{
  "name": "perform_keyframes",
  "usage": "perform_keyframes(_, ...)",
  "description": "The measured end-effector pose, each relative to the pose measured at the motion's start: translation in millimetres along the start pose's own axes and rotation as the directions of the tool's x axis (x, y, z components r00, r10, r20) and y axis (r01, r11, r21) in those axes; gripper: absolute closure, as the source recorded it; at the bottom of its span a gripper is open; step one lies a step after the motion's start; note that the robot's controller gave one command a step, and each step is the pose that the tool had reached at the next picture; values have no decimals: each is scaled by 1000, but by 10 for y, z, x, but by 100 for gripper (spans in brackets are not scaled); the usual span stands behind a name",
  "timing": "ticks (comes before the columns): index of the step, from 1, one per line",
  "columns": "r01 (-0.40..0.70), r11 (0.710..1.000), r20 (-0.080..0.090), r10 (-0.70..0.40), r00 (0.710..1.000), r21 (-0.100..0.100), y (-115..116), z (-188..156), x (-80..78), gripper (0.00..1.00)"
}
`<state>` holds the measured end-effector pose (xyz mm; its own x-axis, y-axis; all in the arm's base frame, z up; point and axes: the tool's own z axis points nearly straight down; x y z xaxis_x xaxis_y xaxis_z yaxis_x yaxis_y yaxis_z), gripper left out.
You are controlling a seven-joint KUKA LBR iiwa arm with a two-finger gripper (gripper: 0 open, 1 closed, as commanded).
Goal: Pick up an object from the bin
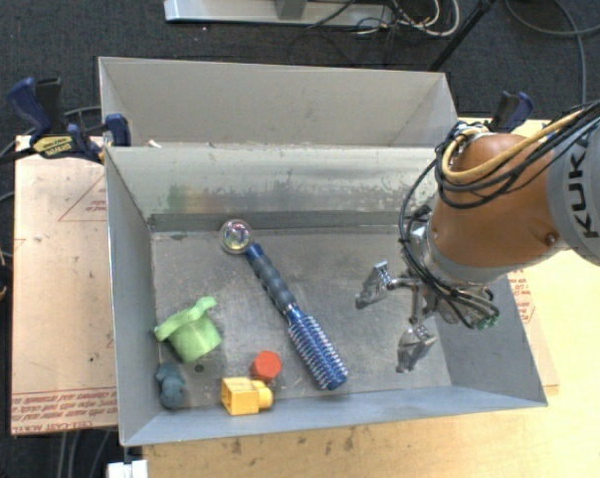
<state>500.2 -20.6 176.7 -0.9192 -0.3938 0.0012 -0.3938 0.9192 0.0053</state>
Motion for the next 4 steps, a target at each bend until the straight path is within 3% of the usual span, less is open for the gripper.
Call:
perform_keyframes(1,-26,1000,10,26,1000,9,-244,-475,-88,0)
perform_keyframes(2,84,996,-6,-84,996,-2,436,466,52,0)
perform_keyframes(3,-41,999,27,40,999,14,496,1002,-114,0)
perform_keyframes(4,-9,1000,10,9,1000,2,1460,646,-671,0)
